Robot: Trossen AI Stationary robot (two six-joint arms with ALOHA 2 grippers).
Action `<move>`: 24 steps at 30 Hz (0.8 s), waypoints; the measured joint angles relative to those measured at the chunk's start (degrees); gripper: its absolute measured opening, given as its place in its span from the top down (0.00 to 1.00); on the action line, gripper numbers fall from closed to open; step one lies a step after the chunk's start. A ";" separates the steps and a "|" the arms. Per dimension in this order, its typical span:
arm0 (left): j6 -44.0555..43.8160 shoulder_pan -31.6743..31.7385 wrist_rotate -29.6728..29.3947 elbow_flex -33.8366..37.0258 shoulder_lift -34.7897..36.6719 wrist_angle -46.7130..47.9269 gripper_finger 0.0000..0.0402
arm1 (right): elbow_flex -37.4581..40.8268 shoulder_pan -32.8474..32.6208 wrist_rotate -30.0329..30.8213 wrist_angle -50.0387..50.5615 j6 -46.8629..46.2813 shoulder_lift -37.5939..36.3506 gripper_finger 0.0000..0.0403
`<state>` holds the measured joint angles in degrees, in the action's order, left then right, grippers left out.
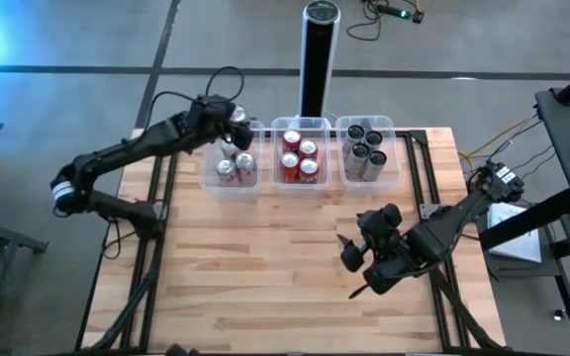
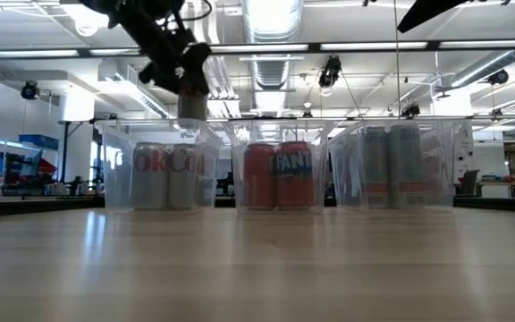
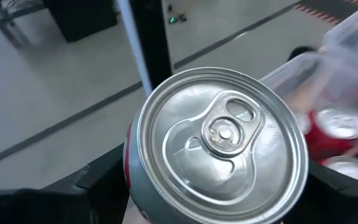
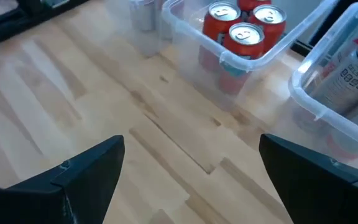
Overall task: Sort soda cans
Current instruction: Put the red-silver soda can into the left white bin
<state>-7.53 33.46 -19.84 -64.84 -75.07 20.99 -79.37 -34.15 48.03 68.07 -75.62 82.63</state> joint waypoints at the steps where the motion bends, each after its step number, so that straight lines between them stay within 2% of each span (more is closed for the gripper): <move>1: 0.00 0.65 0.00 0.17 -0.72 -0.06 0.27 | 0.00 0.15 0.02 -0.17 -0.59 0.00 0.09; 4: -0.02 2.26 0.32 0.84 -2.61 -0.20 0.27 | 0.00 0.24 -0.02 -0.24 -3.16 0.00 0.09; 7: -0.23 2.62 4.53 1.46 -3.94 -3.44 0.27 | 0.00 0.24 -0.02 -0.22 -5.14 0.00 0.09; 10: -0.51 2.44 5.81 2.06 -5.63 -5.35 0.27 | 0.00 0.33 0.00 -0.24 -6.37 0.00 0.09; 24: -4.30 2.88 6.86 3.36 -11.86 -8.06 0.27 | 0.00 2.02 0.04 0.03 -7.95 0.00 0.09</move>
<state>-11.83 36.34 -12.97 -61.47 -86.93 12.93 -79.37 -32.13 48.07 68.10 -83.57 82.63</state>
